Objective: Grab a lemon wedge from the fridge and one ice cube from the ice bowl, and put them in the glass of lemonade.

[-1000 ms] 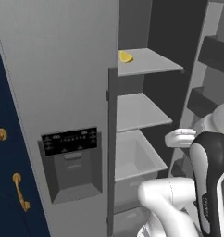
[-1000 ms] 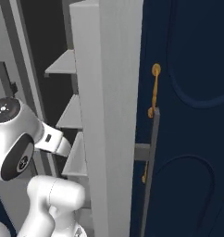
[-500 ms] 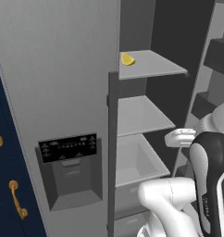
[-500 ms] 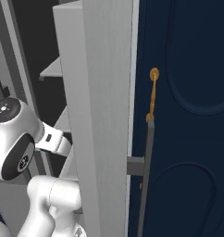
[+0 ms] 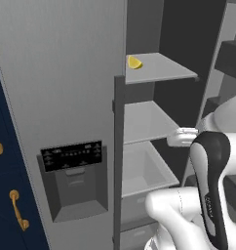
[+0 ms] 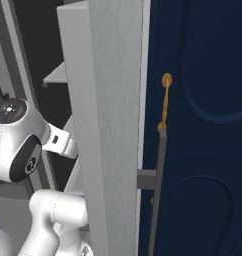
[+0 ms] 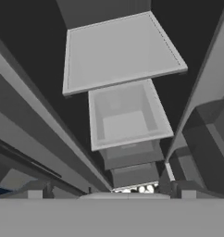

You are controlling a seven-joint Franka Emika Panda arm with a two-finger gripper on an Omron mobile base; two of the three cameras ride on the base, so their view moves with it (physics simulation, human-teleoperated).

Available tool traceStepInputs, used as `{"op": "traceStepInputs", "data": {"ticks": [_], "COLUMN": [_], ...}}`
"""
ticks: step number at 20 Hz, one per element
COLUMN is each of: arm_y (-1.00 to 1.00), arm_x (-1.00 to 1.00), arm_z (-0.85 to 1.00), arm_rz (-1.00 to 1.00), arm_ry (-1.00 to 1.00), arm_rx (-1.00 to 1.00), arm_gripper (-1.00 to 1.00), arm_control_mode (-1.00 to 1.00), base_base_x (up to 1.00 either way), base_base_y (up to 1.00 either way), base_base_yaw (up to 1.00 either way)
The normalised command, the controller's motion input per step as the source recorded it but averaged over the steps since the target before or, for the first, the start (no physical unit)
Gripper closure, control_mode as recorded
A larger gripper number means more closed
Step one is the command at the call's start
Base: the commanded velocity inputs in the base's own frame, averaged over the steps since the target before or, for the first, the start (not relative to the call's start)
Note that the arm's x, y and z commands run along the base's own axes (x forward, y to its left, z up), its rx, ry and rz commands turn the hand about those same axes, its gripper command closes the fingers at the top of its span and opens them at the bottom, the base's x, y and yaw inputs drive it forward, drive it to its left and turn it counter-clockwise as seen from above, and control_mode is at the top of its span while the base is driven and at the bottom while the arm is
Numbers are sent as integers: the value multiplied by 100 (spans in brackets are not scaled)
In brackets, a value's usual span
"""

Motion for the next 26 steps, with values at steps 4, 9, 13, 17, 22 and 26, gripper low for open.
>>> {"op": "traceStepInputs", "data": {"ticks": [4, 9, 13, 17, 22, 26], "arm_y": [21, 19, 2, 0, 0, -1], "arm_x": [19, 32, 22, 33, 27, 18], "arm_z": [38, 58, 70, 60, 48, 31], "arm_rz": [0, 1, 1, 3, 2, 0], "arm_ry": [-19, -24, -16, -14, -10, -1], "arm_rx": [-1, 0, 0, 0, 0, -5], "arm_gripper": [-100, -100, -100, -100, -100, -100], "arm_control_mode": [-100, -100, -100, -100, -100, -100], "base_base_x": [0, 0, 0, 0, 0, 0], "base_base_y": [0, 0, 0, 0, 0, 0], "base_base_yaw": [0, 0, 0, 0, 0, 0]}}
